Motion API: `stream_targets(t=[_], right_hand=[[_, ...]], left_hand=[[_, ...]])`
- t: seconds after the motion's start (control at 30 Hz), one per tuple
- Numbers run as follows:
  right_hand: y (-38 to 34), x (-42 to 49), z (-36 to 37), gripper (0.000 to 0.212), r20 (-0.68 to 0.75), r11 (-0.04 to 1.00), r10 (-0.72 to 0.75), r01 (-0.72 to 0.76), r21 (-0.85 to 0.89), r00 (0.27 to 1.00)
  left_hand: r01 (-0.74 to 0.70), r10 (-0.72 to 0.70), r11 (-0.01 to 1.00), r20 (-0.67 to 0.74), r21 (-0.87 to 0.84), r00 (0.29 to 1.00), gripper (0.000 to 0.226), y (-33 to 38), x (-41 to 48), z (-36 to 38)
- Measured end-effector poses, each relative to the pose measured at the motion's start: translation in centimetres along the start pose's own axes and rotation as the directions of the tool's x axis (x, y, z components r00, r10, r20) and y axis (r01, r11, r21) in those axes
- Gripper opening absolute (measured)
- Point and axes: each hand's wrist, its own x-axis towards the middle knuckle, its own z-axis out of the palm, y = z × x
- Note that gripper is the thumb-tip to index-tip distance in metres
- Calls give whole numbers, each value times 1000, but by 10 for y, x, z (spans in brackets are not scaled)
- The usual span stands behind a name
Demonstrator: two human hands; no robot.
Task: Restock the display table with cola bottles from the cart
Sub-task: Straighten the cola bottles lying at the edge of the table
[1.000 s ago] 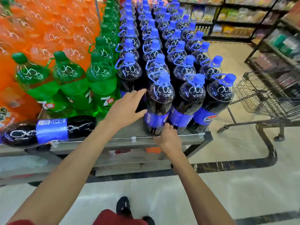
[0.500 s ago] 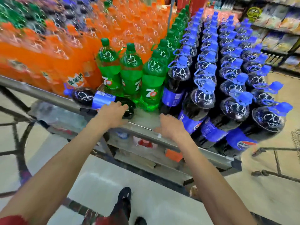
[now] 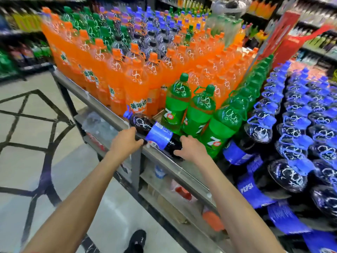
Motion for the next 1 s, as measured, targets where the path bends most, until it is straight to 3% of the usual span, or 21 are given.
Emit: stream_targets(t=[0.2, 0.37, 0.47, 0.73, 0.83, 1.0], right_hand=[[-21, 50, -2, 70, 26, 997, -31, 32, -69, 999], [-25, 79, 13, 78, 84, 988, -78, 89, -127, 993], [-25, 92, 21, 94, 115, 988, -69, 84, -129, 991], [-27, 121, 34, 133, 217, 992, -48, 72, -108, 975], [-23, 125, 37, 130, 193, 996, -77, 82, -21, 978], [-19, 120, 42, 108, 76, 991, -131, 129, 24, 988]], left_hand=[[150, -160, 918, 2, -368, 987, 50, -17, 32, 13], [218, -265, 735, 25, -642, 964, 74, -12, 44, 35], [265, -308, 652, 72, -711, 949, 85, -11, 57, 43], [268, -327, 555, 89, -787, 941, 96, -2, 77, 51], [250, -343, 488, 80, -836, 936, 93, -1, 84, 55], [202, -344, 269, 102, -942, 933, 86, -1, 86, 68]])
